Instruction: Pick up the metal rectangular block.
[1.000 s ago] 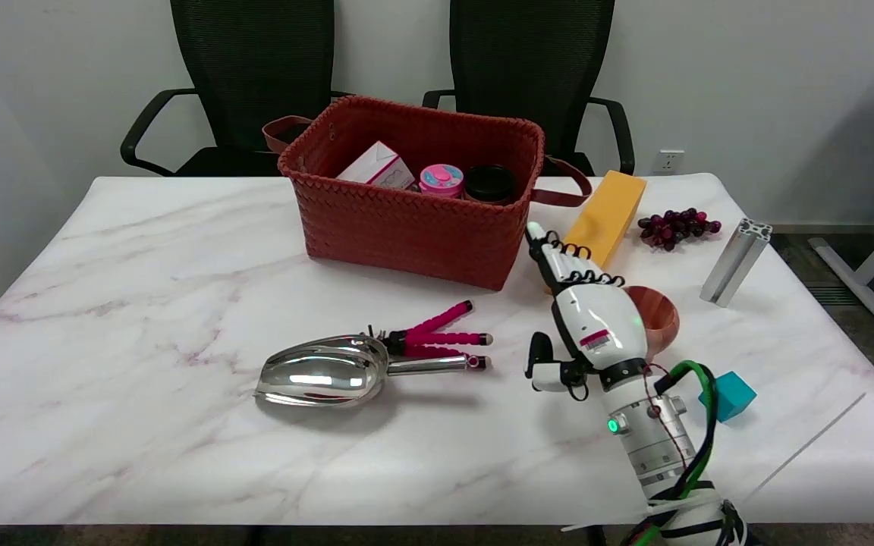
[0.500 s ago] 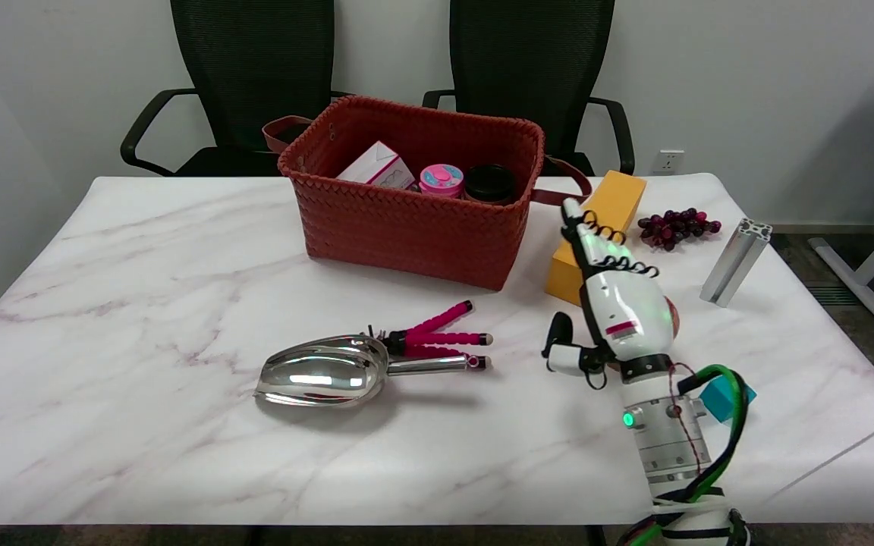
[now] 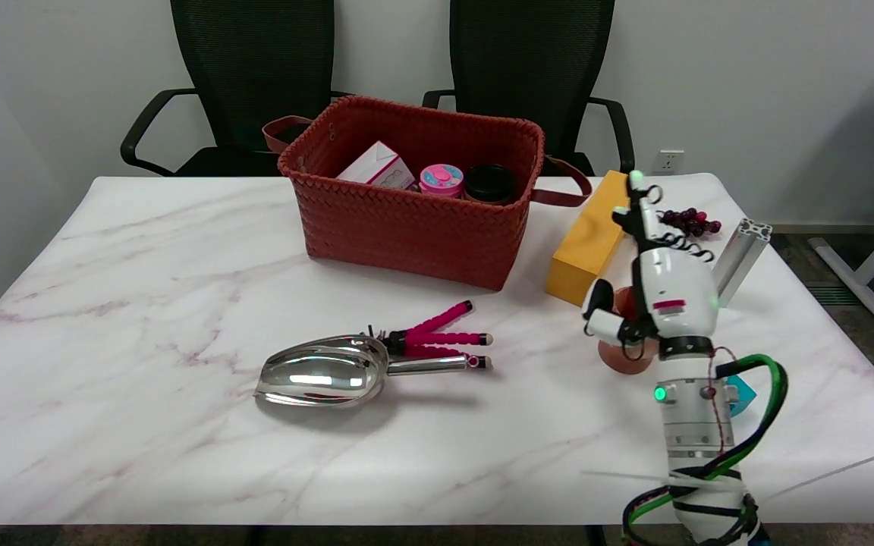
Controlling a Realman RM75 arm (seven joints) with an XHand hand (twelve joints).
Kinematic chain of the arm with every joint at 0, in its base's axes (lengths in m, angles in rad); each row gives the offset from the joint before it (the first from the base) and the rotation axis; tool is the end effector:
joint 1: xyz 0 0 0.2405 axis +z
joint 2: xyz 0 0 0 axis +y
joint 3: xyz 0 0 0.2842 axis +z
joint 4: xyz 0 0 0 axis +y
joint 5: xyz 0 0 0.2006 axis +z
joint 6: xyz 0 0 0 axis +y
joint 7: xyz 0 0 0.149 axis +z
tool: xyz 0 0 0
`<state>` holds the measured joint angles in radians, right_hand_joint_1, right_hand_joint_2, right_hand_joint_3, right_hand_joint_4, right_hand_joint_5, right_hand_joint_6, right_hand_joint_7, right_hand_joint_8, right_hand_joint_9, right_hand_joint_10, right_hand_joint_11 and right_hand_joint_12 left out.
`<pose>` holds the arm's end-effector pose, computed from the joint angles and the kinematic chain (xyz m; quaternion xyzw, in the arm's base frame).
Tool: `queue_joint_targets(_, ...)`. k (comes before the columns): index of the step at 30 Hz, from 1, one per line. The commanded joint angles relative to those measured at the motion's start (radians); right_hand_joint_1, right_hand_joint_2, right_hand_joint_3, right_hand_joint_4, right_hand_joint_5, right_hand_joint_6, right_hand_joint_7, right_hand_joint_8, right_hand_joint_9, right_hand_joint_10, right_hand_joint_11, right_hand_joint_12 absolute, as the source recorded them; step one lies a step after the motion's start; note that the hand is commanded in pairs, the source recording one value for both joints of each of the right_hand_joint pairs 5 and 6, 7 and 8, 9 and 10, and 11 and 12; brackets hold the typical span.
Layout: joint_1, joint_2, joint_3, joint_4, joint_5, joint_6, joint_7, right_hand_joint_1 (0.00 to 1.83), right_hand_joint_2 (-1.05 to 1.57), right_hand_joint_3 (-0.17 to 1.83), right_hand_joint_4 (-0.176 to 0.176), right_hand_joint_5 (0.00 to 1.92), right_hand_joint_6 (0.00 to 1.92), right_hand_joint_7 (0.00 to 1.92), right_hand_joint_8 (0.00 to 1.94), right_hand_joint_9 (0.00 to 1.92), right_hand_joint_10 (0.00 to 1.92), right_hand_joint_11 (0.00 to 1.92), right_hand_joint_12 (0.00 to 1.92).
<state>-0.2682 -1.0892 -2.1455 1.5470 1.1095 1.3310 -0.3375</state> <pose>-0.2732 -0.2047 0.3269 0.5761 0.0557 0.3181 0.7509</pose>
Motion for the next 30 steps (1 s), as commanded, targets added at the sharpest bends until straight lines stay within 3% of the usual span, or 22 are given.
queue_joint_targets(1, 0.056, 0.015, 0.077, -0.082, 0.2, 0.143, 0.322, 1.34, 0.56, 1.11, 0.0, 0.07, 0.07, 0.52, 0.52, 0.49, 0.49, 0.48, 0.48)
queue_joint_targets(6, 0.056, 0.016, 0.101, -0.077, 0.27, 0.156, 0.443, 1.29, 0.27, 1.12, 0.0, 0.07, 0.07, 0.47, 0.47, 0.49, 0.49, 0.52, 0.52)
queue_joint_targets(7, 0.056, 0.016, 0.104, -0.076, 0.282, 0.157, 0.451, 1.26, 0.09, 0.97, 0.0, 0.04, 0.04, 0.41, 0.41, 0.49, 0.49, 0.52, 0.52)
queue_joint_targets(10, 0.059, 0.016, 0.11, -0.075, 0.318, 0.158, 0.457, 1.21, -0.06, 0.64, 0.0, 0.0, 0.0, 0.39, 0.39, 0.46, 0.46, 0.36, 0.36)
queue_joint_targets(15, 0.072, 0.017, 0.111, -0.077, 0.35, 0.159, 0.458, 1.14, -0.19, 0.31, 0.0, 0.0, 0.0, 0.28, 0.28, 0.26, 0.26, 0.09, 0.09)
queue_joint_targets(17, 0.074, 0.017, 0.118, -0.079, 0.352, 0.163, 0.467, 1.12, -0.19, 0.21, 0.0, 0.0, 0.0, 0.22, 0.22, 0.21, 0.21, 0.01, 0.01)
queue_joint_targets(23, 0.081, 0.017, 0.135, -0.095, 0.357, 0.204, 0.523, 1.07, -0.12, 0.09, 0.0, 0.0, 0.0, 0.0, 0.0, 0.04, 0.04, 0.0, 0.0)
queue_joint_targets(30, 0.101, 0.009, 0.171, -0.149, 0.387, 0.224, 0.586, 1.01, 0.06, -0.05, 0.0, 0.0, 0.0, 0.0, 0.0, 0.0, 0.0, 0.0, 0.0)
